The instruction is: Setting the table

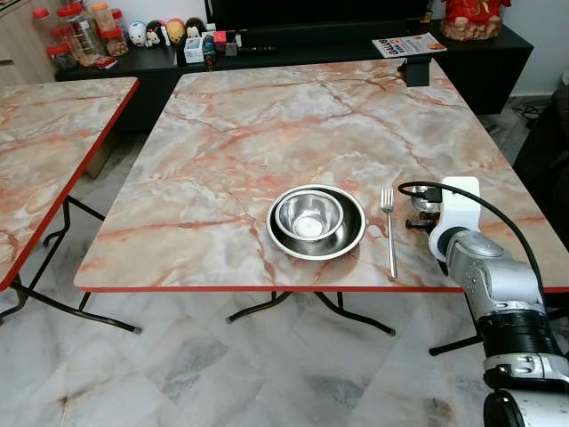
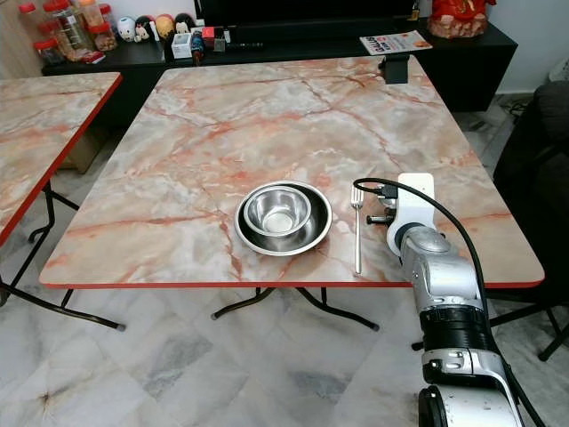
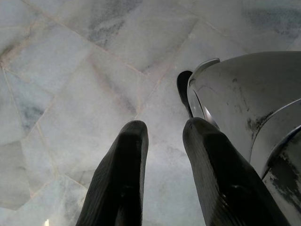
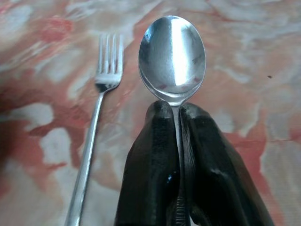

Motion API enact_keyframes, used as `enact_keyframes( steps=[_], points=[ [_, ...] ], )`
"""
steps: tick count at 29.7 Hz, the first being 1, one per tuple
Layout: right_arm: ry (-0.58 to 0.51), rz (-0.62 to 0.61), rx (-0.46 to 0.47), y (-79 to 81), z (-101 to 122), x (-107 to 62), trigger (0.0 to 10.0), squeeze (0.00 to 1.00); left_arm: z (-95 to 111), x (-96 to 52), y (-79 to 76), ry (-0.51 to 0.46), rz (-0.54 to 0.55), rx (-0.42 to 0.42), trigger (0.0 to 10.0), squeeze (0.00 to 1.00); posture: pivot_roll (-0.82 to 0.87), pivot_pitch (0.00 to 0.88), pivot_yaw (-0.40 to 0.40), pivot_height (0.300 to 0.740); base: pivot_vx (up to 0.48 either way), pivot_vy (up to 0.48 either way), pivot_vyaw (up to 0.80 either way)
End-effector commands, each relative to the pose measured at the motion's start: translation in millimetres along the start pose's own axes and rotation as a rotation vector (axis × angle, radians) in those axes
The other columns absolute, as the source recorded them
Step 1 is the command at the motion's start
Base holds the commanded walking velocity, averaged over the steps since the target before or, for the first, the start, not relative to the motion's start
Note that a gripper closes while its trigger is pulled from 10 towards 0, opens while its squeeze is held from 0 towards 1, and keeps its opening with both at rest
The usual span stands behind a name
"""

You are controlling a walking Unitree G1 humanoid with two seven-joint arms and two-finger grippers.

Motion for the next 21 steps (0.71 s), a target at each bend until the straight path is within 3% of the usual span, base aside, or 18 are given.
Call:
enact_keyframes(
  steps=[1, 14, 21],
  points=[
    [0.003, -0.020, 0.015, -3.9, -4.4, 1.2, 10.0, 0.00, -9.5, -2.6, 0.0, 0.032, -0.003, -0.004, 10.0, 0.00, -0.14, 0.111, 0.065, 0.736, 0.000, 0.000, 0.00],
    [-0.012, -0.029, 0.031, -4.8, -14.8, 9.1, 10.0, 0.00, -9.9, -2.7, -0.4, 0.033, -0.003, -0.007, 10.0, 0.00, -0.14, 0.114, 0.063, 0.736, 0.000, 0.000, 0.00],
    [-0.079, -0.010, 0.055, 1.5, -10.8, 14.9, 10.0, 0.00, -9.9, -2.8, -0.2, 0.032, -0.001, -0.009, 10.0, 0.00, -0.13, 0.114, 0.065, 0.736, 0.000, 0.000, 0.00]
  ],
)
Point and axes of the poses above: a point about 5 cm out from each wrist's last joint towards the gripper, its own x axis pointing out of the wrist towards the gripper, its own z axis along the axis of the wrist's last joint, y = z × x, the point moved 6 cm from there along x, pointing out of the wrist towards the gripper, and after that the axes turned 3 degrees about x, right-handed, at the moved point
